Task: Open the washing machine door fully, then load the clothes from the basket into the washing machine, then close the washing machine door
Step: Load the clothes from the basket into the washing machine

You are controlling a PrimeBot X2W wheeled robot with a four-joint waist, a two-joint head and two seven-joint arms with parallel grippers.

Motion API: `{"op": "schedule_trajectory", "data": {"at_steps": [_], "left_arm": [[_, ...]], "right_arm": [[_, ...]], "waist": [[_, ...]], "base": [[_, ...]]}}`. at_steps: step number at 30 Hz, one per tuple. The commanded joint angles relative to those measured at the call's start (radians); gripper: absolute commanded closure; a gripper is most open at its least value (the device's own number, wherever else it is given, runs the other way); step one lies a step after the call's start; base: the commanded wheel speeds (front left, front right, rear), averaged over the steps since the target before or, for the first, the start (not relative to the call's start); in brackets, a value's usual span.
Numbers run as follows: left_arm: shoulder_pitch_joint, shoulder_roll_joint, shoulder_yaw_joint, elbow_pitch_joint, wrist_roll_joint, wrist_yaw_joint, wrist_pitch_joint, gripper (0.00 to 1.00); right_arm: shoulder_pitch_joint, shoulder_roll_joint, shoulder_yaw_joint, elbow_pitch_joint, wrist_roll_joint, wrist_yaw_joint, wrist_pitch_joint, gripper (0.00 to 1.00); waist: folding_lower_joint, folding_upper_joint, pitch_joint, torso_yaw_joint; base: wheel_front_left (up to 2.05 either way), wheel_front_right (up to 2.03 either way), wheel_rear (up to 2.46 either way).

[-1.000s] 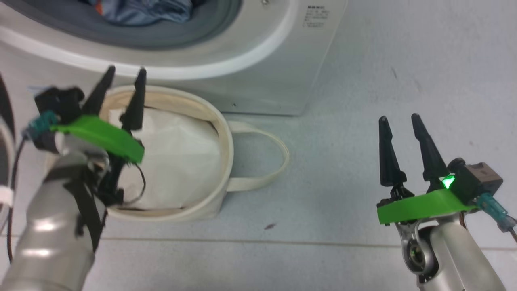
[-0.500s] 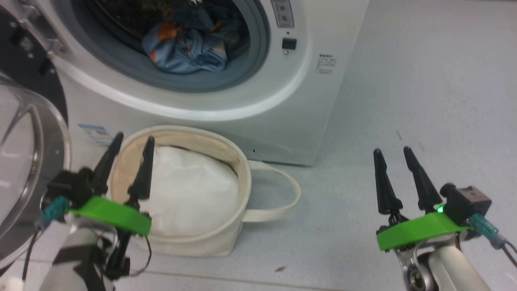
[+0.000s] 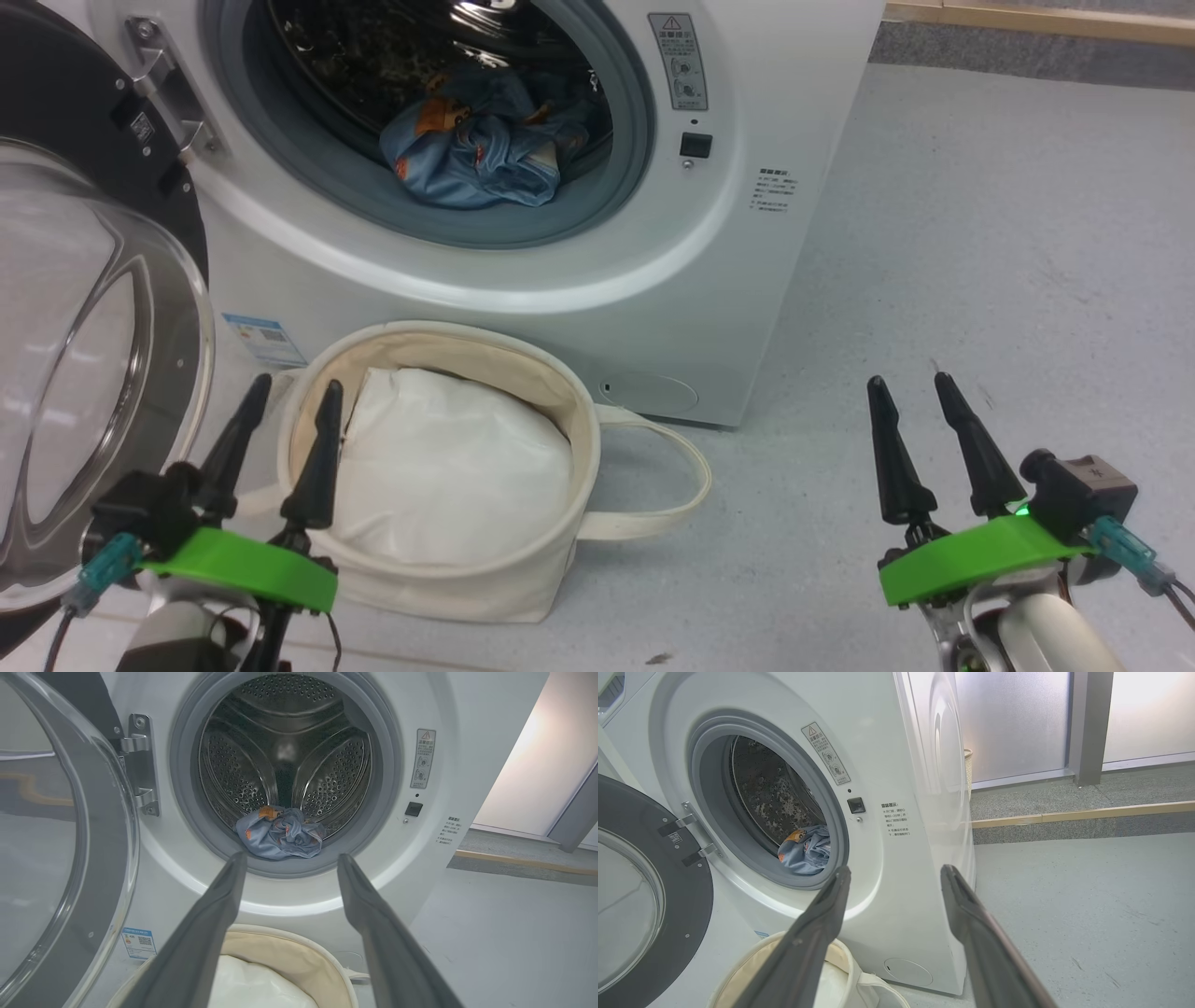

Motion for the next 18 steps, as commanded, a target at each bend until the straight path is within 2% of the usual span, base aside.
{"op": "schedule_trajectory", "data": {"at_steps": [1,18], "left_arm": [[-0.030,0.025,0.045,-0.037,0.002,-0.006,-0.009,0.00],[-0.044,0.026,0.053,-0.020,-0.013,-0.006,-0.009,0.00]], "right_arm": [[0.000,-0.019,0.009,-0.037,-0.002,0.000,-0.005,0.00],[0.005,-0.014,0.001,-0.043,-0.012,0.000,-0.005,0.00]], "waist": [[0.0000,0.0001,-0.002,0.000],[0.0000,0.0001,-0.005,-0.014]], "base": [[0.00,0.00,0.00],[0.00,0.00,0.00]]}}
